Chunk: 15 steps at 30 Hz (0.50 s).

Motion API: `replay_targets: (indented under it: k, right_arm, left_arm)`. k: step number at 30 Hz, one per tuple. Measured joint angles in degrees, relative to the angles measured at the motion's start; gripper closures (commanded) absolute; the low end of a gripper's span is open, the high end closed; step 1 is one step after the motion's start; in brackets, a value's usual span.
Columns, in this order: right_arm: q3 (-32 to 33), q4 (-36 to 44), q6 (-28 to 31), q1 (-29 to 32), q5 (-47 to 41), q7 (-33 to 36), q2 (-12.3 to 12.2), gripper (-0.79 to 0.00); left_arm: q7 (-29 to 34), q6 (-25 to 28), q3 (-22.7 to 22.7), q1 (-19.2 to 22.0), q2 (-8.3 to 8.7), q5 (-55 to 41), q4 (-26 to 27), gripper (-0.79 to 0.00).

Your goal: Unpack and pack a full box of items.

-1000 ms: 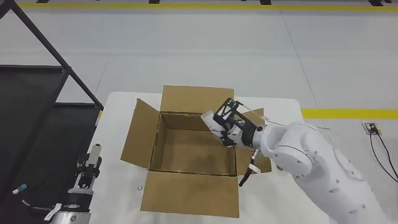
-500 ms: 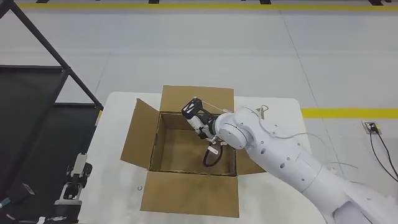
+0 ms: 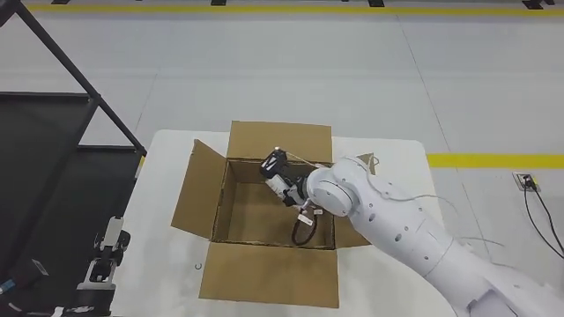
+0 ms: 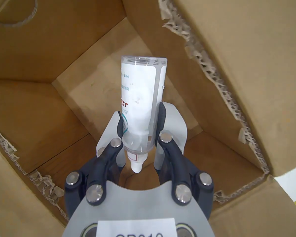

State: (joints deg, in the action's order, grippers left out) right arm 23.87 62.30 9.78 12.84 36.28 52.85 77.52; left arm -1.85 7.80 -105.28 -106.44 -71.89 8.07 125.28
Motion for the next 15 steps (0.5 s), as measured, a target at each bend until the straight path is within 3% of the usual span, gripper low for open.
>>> replay_targets:
  k: [10,15]
  right_arm:
    - [-7.88,-19.72,11.66,-4.24,-0.96,-3.75,11.18,0.0]
    - [-9.81,-28.94,14.27,-4.79,-0.69,-5.67,16.49,0.0]
  left_arm:
    - [0.0,0.0,0.0,0.0,0.0,0.0,0.0,-0.785]
    - [0.0,0.0,0.0,0.0,0.0,0.0,0.0,-0.785]
